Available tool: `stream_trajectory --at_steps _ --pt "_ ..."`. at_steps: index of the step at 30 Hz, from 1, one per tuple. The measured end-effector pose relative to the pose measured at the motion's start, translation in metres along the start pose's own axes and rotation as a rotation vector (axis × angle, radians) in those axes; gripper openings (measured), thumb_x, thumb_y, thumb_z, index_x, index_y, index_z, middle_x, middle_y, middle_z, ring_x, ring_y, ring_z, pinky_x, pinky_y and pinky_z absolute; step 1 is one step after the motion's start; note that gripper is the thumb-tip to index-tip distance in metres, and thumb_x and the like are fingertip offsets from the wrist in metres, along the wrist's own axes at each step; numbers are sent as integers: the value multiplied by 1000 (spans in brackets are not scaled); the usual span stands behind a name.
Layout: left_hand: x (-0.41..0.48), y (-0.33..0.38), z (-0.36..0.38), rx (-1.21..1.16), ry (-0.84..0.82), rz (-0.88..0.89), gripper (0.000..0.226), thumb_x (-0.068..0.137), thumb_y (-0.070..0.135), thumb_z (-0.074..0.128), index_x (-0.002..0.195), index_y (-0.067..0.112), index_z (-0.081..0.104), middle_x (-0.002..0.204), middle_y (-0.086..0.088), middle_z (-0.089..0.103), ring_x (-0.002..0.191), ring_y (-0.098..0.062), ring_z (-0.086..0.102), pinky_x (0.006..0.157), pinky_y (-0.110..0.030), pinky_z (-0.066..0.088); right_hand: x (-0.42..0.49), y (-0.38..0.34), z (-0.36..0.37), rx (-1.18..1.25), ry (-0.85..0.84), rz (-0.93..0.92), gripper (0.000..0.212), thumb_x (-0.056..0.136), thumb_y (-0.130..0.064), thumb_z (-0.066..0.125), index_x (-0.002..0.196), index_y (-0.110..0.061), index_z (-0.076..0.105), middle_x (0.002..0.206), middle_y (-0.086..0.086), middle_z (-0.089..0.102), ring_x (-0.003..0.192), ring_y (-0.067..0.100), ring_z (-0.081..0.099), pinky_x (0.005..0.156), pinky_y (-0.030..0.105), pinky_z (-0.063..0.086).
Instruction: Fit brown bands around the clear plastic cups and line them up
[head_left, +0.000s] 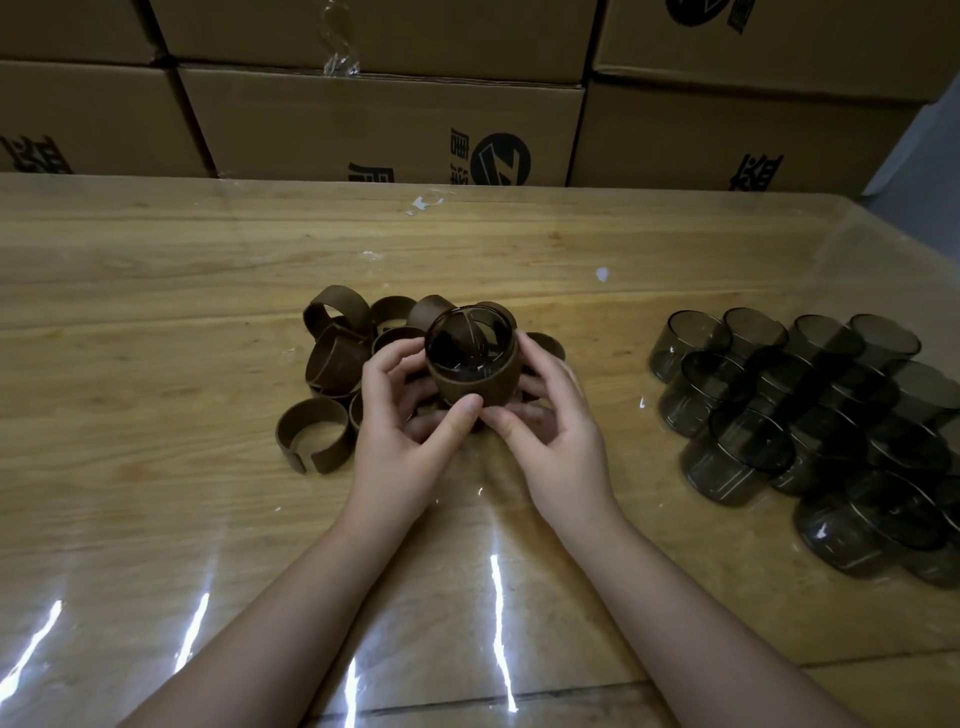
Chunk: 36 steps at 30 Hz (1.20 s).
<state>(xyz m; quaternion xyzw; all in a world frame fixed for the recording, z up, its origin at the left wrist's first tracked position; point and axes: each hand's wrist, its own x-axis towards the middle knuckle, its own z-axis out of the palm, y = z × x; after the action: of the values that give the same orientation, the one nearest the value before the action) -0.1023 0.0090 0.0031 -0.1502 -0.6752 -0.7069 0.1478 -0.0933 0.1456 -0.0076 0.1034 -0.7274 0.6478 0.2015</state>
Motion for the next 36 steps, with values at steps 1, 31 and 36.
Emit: stream_trajectory --at_steps 1,31,36 --pt "0 1 0 -9 8 0 56 78 16 75 119 32 40 122 -2 53 107 -8 63 79 -18 52 0 1 0 -7 -2 -3 66 82 -10 68 130 -47 46 133 -11 50 114 4 58 86 17 49" --pt "-5 2 -2 393 30 255 69 71 39 70 132 29 40 126 19 41 119 2 44 81 -9 45 -2 4 -1 -19 -26 -76 71 79 3 54 139 -35 46 143 -10 50 133 16 48 106 32 45" --pt "-6 3 -3 334 54 185 70 68 40 74 129 36 41 124 19 45 120 -14 52 83 -10 46 -2 1 1 -28 -22 -96 64 83 -8 54 139 -36 45 144 -11 49 133 17 48 105 31 45"
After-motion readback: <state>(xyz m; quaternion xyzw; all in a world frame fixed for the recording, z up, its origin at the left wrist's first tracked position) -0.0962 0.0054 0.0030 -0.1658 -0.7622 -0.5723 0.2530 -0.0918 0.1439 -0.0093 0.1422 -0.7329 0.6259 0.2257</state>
